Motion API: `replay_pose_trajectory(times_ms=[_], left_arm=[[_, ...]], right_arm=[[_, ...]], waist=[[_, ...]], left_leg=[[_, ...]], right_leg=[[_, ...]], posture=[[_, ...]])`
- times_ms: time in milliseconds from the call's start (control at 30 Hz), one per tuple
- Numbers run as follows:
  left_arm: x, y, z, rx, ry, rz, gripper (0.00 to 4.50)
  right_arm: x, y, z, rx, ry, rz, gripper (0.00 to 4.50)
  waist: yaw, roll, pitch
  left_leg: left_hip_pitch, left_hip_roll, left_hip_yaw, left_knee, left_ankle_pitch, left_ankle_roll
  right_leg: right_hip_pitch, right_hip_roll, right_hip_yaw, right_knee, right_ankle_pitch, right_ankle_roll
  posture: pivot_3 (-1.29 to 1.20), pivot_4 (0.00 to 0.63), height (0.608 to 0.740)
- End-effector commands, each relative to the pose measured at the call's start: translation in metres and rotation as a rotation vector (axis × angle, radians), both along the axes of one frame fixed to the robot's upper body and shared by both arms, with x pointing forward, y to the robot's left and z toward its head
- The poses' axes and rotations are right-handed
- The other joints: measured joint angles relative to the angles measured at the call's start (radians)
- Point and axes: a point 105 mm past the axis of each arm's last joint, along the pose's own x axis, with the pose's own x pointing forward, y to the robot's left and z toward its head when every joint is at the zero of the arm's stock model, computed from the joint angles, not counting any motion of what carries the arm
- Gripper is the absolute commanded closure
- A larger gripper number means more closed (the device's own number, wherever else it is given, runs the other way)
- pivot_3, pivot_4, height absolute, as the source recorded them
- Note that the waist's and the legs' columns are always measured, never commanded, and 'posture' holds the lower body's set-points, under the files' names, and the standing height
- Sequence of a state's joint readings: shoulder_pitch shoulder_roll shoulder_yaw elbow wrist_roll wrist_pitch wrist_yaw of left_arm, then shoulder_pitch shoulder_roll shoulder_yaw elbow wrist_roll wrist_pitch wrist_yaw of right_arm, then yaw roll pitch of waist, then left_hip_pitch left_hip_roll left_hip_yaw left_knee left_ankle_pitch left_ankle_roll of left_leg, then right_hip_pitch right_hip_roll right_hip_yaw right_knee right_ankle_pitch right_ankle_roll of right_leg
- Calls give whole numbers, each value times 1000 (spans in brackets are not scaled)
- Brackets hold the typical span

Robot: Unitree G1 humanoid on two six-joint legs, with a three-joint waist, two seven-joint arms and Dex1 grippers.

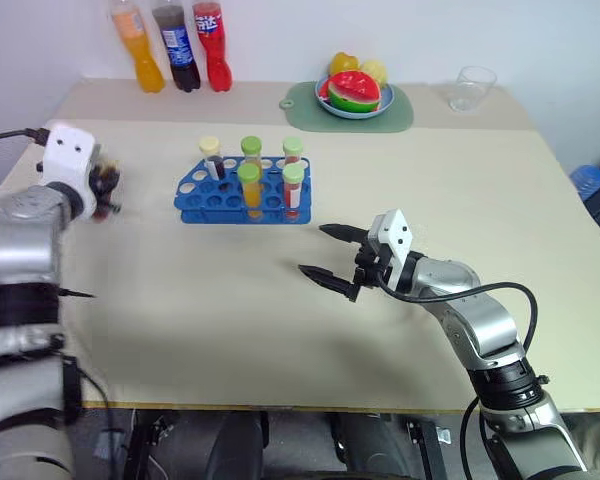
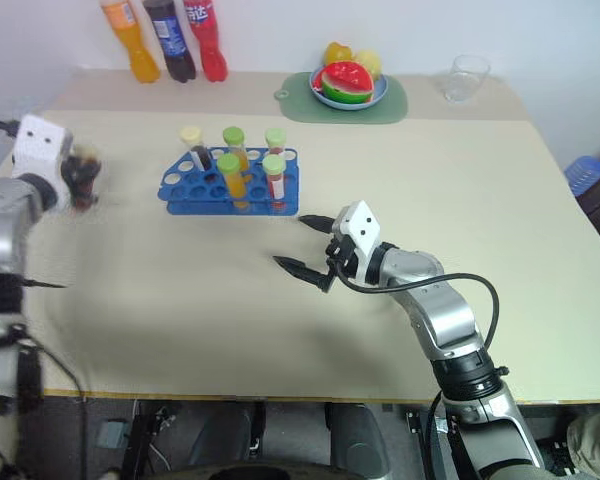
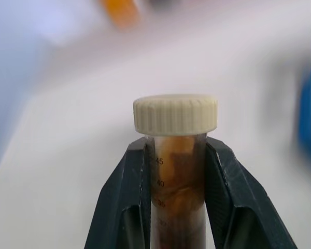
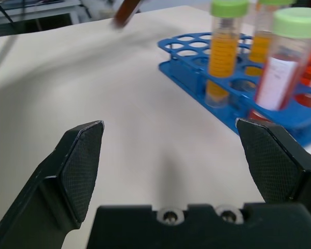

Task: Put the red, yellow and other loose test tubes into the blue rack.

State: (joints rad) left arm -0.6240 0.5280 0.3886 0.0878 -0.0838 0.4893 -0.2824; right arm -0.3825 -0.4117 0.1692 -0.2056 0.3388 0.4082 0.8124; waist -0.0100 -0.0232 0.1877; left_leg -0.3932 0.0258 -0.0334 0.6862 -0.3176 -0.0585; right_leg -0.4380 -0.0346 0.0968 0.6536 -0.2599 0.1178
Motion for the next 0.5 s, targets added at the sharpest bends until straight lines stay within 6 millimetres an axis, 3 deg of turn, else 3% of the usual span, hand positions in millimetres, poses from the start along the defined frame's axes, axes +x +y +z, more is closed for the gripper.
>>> replay_pose_trajectory(times_ms=[33, 133, 233, 367, 500], left_arm=[[-32, -49, 48, -3, -389, -16, 3716], [-32, -82, 39, -44, -468, -42, 3716], [-23, -114, 18, -8, -474, -79, 3716], [-11, -116, -10, 7, -429, -15, 3716], [-1, -120, -24, -32, -381, -35, 3716]], right_arm=[[1, 6, 12, 22, -35, 31, 0], [2, 8, 13, 22, -39, 41, 0], [3, 10, 15, 23, -46, 49, 0], [6, 6, 18, 22, -58, 30, 0], [5, 3, 16, 19, -57, 17, 0]], waist=[[2, -1, 0], [1, -2, -1], [-9, -1, -1], [-13, -1, -1], [-7, -1, -1]], left_leg=[[0, -2, 0, 0, 0, 0], [1, -6, 0, 0, 0, 0], [3, -6, 1, 0, 0, 0], [4, -5, 1, 0, 0, 0], [4, -5, 1, 0, 0, 0]], right_leg=[[0, 0, 0, 0, 0, 0], [1, -1, 0, 0, 0, 0], [1, 0, 1, 2, 0, 1], [1, 2, 2, 3, 0, 1], [1, 2, 2, 3, 0, 1]], posture=[[0, 150, 734], [0, 150, 734], [0, 150, 734], [0, 150, 734], [0, 150, 734]])
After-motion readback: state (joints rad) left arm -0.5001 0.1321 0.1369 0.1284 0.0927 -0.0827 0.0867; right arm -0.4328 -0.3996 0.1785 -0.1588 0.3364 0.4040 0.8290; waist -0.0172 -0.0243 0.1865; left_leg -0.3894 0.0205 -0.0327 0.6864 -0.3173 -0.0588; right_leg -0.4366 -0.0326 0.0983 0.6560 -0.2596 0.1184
